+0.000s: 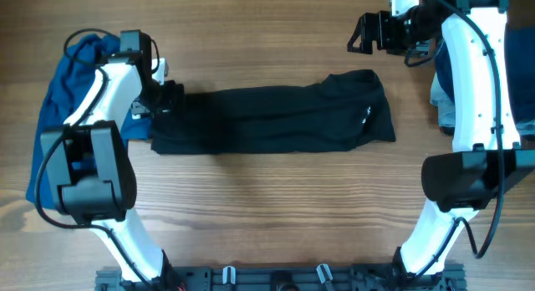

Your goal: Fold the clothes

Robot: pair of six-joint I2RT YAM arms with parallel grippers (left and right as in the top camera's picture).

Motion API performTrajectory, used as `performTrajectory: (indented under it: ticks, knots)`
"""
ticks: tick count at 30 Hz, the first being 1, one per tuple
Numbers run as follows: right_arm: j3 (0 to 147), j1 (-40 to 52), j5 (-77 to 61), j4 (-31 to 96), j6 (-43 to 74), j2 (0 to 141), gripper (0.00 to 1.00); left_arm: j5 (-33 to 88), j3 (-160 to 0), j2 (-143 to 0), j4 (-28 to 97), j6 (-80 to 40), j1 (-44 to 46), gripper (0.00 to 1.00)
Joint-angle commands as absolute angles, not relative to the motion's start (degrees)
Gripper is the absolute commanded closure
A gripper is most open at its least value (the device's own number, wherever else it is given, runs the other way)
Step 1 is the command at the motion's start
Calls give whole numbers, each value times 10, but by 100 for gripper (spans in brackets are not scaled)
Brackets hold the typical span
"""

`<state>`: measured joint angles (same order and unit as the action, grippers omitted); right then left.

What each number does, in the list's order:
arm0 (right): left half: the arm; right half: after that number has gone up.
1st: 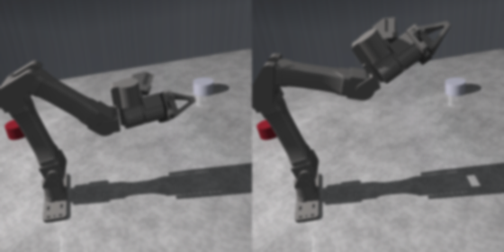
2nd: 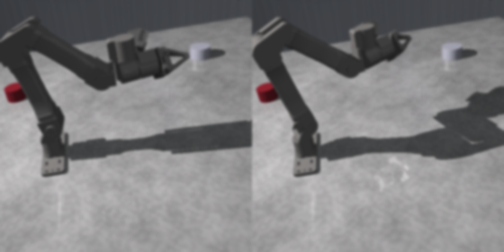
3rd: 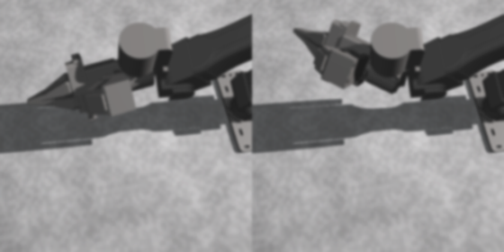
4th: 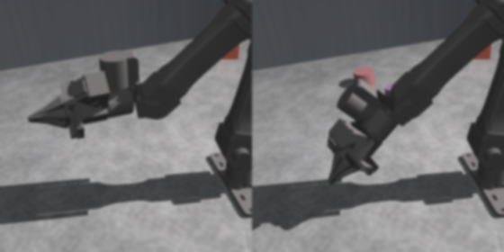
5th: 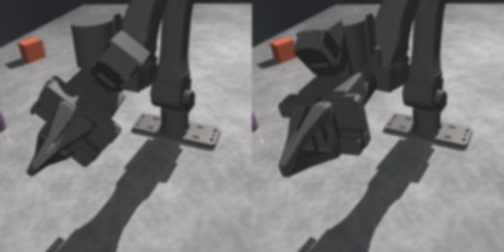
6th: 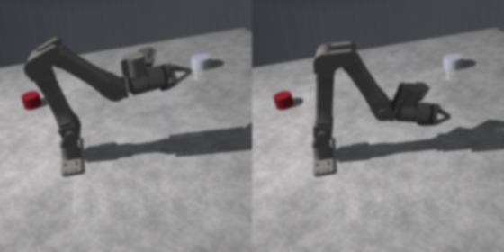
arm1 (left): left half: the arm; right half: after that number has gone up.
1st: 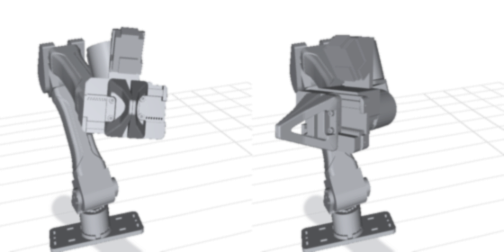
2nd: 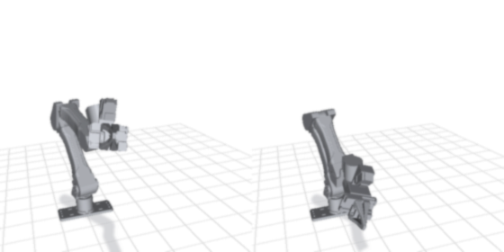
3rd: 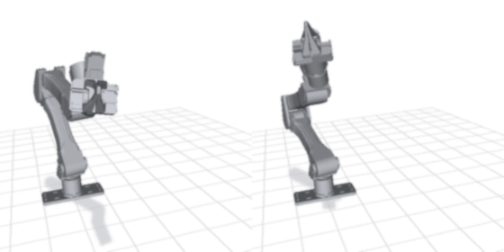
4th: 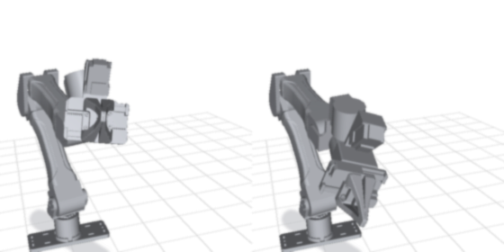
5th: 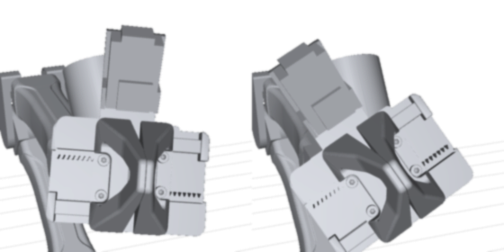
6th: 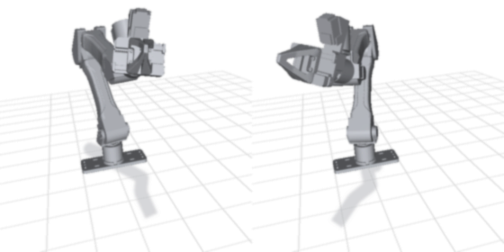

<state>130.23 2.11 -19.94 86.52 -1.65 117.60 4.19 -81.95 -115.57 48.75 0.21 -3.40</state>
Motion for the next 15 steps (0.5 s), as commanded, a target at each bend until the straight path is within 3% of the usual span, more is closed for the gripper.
performTrajectory:
  ticks: [1,12,15]
  knots:
    - [1305,21,-211,867,-25,1182,7,43,-816,-1187,486,13,-37,20]
    - [1305,21,-206,866,-26,1182,6,41,-816,-1228,525,43,-37,19]
    - [1305,21,-206,866,-26,1182,6,72,-815,-1235,515,43,-37,25]
